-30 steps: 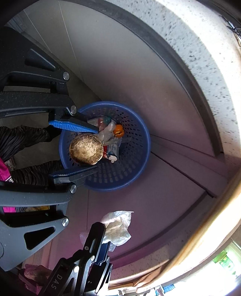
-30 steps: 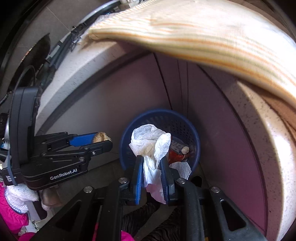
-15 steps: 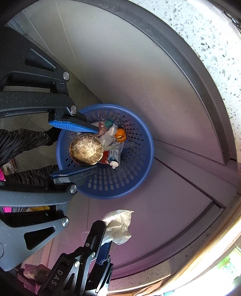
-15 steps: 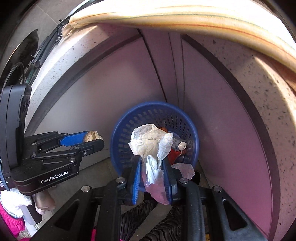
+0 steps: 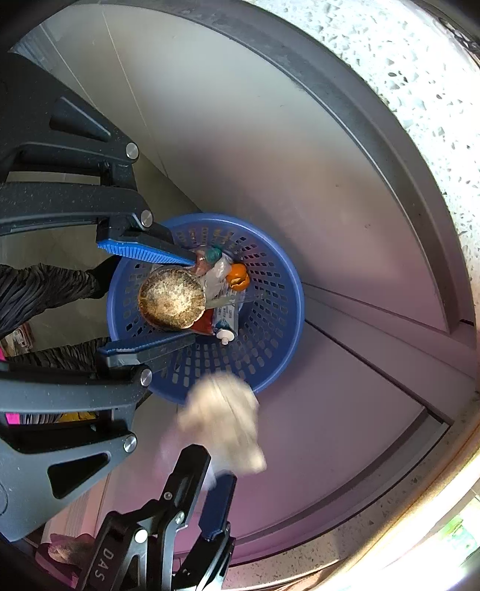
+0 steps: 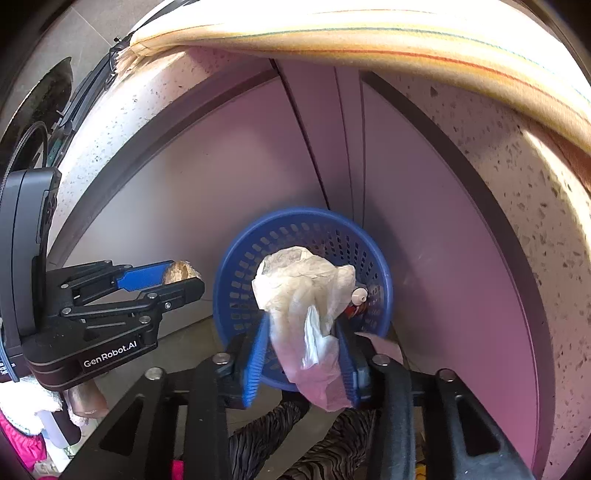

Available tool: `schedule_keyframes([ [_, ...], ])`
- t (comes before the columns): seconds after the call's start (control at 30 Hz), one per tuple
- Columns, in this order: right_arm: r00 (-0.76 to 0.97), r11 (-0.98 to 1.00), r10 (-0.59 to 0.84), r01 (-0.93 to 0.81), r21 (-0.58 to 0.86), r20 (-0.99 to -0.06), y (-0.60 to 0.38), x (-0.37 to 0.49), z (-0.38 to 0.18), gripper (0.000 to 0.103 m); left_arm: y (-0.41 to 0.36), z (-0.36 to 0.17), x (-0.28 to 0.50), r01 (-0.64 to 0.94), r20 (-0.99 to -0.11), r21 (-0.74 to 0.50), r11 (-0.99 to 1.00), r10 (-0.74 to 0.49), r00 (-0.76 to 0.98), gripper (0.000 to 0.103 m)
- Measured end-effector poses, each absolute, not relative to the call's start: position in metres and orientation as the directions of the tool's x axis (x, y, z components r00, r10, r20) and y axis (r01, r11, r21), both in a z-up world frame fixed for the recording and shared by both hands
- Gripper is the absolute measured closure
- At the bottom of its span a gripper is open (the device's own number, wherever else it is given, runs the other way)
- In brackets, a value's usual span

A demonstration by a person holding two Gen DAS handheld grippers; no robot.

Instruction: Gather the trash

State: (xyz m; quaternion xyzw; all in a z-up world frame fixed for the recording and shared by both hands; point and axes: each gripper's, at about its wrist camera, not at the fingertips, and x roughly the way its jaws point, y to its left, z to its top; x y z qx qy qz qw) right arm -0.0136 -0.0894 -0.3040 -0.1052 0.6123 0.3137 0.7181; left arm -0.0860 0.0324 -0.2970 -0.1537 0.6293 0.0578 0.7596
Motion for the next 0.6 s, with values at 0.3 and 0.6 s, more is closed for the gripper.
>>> schedule_keyframes([
  [0.3, 0.07, 0.782, 0.324, -0.581, 0.226, -0.943, -0.091, -0.011, -0.295, 0.048, 0.036, -0.289, -0.088, -0.289, -0.971, -0.146, 0.946, -0.081, 0.225, 0.043],
  [0.6, 0.093, 0.771, 0.351, -0.593, 0.231, -0.932, -0.094, -0.014, -0.275, 0.041, 0.036, -0.268, -0.093, -0.283, -0.967, -0.133, 0.95, -0.062, 0.248, 0.043],
])
